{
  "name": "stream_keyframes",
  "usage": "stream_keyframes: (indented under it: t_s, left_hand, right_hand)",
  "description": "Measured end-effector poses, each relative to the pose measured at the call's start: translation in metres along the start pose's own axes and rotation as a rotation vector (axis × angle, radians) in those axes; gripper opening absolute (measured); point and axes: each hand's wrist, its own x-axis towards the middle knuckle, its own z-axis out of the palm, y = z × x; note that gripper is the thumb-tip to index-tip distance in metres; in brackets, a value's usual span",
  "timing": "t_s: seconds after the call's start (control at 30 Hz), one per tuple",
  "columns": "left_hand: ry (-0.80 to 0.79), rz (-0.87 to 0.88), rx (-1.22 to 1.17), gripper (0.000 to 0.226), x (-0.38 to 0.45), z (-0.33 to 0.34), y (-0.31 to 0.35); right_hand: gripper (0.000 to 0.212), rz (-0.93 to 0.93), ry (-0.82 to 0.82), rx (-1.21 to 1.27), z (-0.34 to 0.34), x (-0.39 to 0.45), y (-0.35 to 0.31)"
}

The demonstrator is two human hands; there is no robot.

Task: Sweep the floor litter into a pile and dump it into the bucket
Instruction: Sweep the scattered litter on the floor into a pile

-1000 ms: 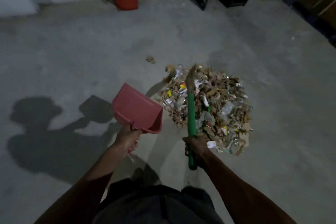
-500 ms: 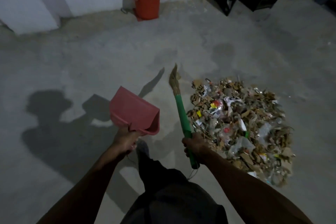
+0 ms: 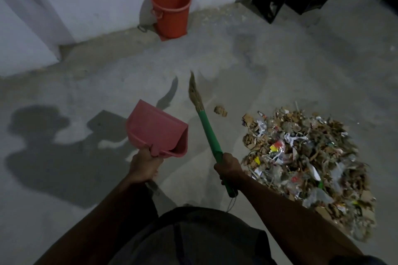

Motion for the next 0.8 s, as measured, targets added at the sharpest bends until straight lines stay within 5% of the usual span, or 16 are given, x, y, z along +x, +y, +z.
stream_keyframes:
  t_s: [0.37, 0.63, 0.8]
  left_hand:
    - [-0.222, 0.068, 0.330, 0.028, 0.206, -0.105, 0.084]
    - [-0.367, 0.110, 0.492, 0.029, 0.273, -0.096, 0.159]
    - [-0.408, 0.112, 0.521, 0.033, 0.312, -0.048, 0.204]
  right_hand:
    - [0.057, 0.014, 0.143, -0.224, 0.044, 0.066, -0.157]
    - [0.039, 0.096, 0.043, -0.062, 0.022, 0.119, -0.195]
    - [0.035, 0.334, 0.081, 0.277, -0.001, 0.184, -0.163]
